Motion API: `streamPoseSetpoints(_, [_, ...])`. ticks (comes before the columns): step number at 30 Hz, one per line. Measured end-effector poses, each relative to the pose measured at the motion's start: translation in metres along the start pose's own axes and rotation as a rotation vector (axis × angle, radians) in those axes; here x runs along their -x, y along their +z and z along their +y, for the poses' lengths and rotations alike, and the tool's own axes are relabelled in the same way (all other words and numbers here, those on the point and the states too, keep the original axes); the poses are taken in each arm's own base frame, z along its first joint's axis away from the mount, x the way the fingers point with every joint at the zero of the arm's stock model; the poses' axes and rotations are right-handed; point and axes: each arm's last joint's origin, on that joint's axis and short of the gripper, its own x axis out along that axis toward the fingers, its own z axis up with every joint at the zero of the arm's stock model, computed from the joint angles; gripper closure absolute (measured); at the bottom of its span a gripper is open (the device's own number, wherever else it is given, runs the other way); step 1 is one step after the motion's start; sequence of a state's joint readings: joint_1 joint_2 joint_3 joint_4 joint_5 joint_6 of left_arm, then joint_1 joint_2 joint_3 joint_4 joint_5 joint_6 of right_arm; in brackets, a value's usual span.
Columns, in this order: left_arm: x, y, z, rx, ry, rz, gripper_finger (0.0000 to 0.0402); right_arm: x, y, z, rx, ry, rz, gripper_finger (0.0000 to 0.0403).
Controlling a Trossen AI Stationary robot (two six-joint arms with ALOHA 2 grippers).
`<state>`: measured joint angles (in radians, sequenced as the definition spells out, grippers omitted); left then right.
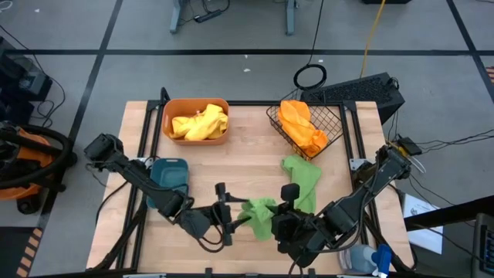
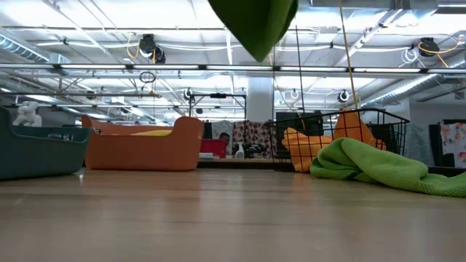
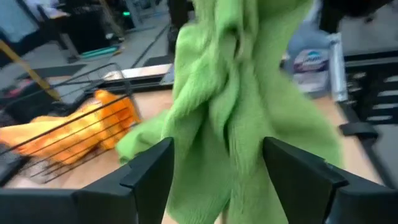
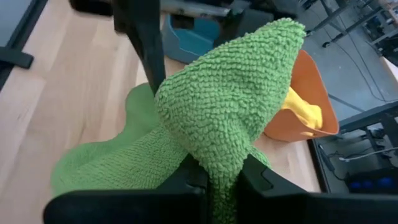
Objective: Sort microfiber towel by color & place in baskets
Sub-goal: Put the left green microfiber towel into the blue bin
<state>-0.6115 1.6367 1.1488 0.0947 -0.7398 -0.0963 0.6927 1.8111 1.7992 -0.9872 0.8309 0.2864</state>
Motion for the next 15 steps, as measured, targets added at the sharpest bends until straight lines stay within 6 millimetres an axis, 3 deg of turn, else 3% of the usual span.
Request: streamPoseSetpoints(15, [-0.024, 0.001, -0.004, -0.142, -0.028, -0.118, 0.0149, -0.004, 0.003, 0.011, 0.017, 0.021, -0.030, 0.0380])
